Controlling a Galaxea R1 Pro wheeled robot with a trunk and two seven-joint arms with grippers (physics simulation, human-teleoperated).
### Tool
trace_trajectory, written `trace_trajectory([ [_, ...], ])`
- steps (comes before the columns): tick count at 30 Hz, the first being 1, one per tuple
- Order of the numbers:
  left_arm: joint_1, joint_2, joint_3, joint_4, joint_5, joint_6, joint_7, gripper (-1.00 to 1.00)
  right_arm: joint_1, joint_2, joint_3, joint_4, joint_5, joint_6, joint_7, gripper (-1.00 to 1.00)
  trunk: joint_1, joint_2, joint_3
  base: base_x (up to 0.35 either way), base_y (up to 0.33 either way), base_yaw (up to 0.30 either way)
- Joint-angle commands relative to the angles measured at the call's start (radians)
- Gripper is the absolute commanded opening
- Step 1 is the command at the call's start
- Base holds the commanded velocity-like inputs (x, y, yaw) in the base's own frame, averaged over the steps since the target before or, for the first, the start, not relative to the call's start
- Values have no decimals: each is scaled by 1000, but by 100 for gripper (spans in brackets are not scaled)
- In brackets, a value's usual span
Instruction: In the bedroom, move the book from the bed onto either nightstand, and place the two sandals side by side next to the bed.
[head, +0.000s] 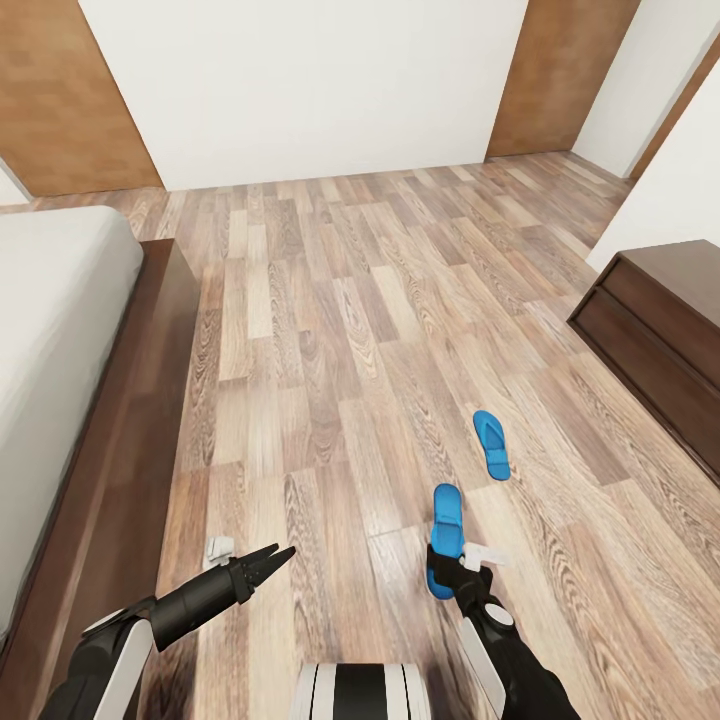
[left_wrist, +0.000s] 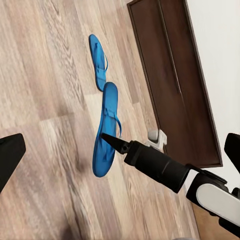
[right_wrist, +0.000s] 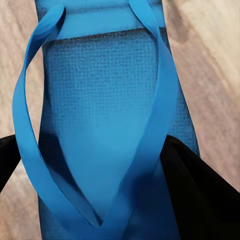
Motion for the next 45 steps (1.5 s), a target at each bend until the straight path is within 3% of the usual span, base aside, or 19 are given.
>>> trace_trajectory([
  [1, 0, 0, 0, 0, 5, 8, -1, 100, 0, 1, -1, 0, -11, -1, -1, -100, 0, 0, -1, 0, 0, 0],
  [45, 0, 0, 0, 0, 5, 8, -1, 100, 0, 1, -1, 0, -11, -1, -1, -100, 0, 0, -1, 0, 0, 0],
])
